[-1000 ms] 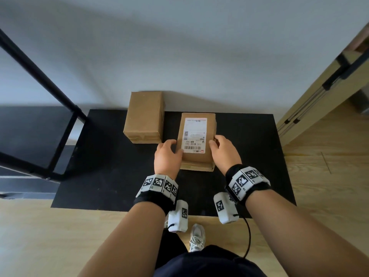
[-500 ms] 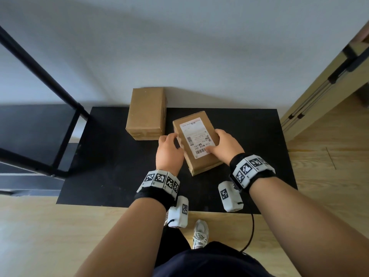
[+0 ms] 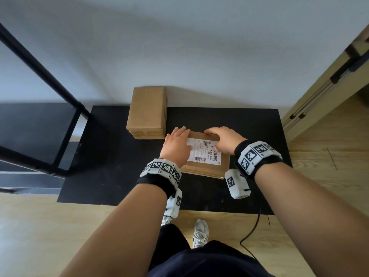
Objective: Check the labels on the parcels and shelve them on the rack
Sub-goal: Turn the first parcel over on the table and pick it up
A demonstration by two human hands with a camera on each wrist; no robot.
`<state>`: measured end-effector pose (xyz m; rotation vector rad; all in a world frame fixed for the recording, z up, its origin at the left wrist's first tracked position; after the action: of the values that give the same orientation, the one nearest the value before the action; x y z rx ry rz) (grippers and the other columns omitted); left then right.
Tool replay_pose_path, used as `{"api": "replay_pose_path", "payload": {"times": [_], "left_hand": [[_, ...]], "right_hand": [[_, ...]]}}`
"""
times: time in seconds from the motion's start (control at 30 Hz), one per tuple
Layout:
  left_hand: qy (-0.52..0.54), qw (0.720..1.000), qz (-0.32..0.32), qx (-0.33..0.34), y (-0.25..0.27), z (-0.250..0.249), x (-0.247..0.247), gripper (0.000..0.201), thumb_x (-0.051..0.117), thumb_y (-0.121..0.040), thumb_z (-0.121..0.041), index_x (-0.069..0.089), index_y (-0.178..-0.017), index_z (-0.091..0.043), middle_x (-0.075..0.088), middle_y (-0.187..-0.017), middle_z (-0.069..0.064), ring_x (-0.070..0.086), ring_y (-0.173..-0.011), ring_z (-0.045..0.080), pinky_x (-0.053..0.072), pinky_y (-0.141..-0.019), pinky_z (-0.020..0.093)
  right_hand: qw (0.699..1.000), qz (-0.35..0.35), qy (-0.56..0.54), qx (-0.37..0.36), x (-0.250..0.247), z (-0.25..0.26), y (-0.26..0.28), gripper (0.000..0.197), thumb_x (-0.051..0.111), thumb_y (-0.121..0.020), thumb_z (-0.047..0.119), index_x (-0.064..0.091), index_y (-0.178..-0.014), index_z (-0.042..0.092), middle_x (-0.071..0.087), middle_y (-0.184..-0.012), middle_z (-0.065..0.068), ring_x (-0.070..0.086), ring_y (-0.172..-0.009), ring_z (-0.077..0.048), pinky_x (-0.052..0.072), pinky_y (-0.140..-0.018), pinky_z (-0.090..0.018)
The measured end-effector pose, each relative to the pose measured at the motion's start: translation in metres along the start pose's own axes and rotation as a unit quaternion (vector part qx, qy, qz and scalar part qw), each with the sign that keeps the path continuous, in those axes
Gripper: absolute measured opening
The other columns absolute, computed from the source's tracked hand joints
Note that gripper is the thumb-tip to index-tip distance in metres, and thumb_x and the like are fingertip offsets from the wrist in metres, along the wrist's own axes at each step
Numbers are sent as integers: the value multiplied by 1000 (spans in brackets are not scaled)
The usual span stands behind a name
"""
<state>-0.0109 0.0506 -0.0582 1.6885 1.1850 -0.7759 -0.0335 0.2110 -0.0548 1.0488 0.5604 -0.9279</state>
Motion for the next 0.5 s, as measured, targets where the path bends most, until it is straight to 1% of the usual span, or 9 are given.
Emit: {"api": "replay_pose_path", "payload": {"times": [0.1, 0.17, 0.23, 0.37, 0.43, 0.5], "left_hand": [[-19, 998, -51, -10, 2, 1, -7, 59, 56, -98, -28, 37, -152, -16, 37, -156, 4, 28, -147, 24, 23, -121, 39], [-46, 996, -67, -39, 3, 4, -12, 55, 56, -98, -34, 42, -148, -18, 44, -147, 5, 36, -139, 26, 32, -115, 40], [-55, 993, -72, -80, 5, 8, -15, 50, 55, -97, -40, 49, -142, -18, 48, -140, 7, 40, -132, 28, 38, -109, 41], [-29, 983, -81, -161, 11, 20, -15, 49, 55, -95, -47, 56, -132, -15, 53, -133, 10, 46, -125, 30, 44, -102, 43], [-11, 979, -73, -189, 12, 25, -13, 50, 54, -94, -50, 56, -131, -15, 53, -133, 9, 47, -125, 30, 46, -100, 44], [24, 975, -53, -214, 13, 30, -10, 54, 53, -94, -53, 55, -132, -15, 53, -132, 9, 50, -123, 29, 50, -95, 45]], "right_hand": [[998, -64, 0, 11, -3, -4, 2, 60, 60, -91, 13, 43, -145, 30, 46, -145, -8, 50, -127, -28, 46, -102, -46], [992, -126, -14, 11, -5, -6, 5, 57, 61, -91, 17, 44, -145, 26, 44, -146, -9, 47, -129, -29, 43, -104, -46], [985, -168, -46, 16, -7, -7, 9, 56, 61, -91, 18, 44, -144, 22, 44, -146, -10, 45, -131, -29, 43, -104, -46], [973, -202, -100, 39, -5, -10, 14, 58, 62, -92, 21, 42, -146, 20, 41, -149, -10, 41, -135, -29, 41, -107, -46], [972, -199, -115, 52, -1, -12, 15, 58, 61, -92, 23, 40, -146, 19, 42, -148, -10, 43, -134, -29, 42, -106, -46], [972, -188, -123, 66, 4, -12, 15, 58, 61, -93, 26, 39, -146, 18, 44, -145, -11, 47, -131, -29, 44, -103, -44]]}}
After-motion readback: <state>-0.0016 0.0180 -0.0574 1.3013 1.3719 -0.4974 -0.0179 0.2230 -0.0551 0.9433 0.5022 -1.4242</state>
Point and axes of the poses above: each hand's wrist, its own y-axis away from the middle knuckle, its own x-axis out of the palm, z = x × y, the point moved 5 cm from there along -y, towards the middle knuckle
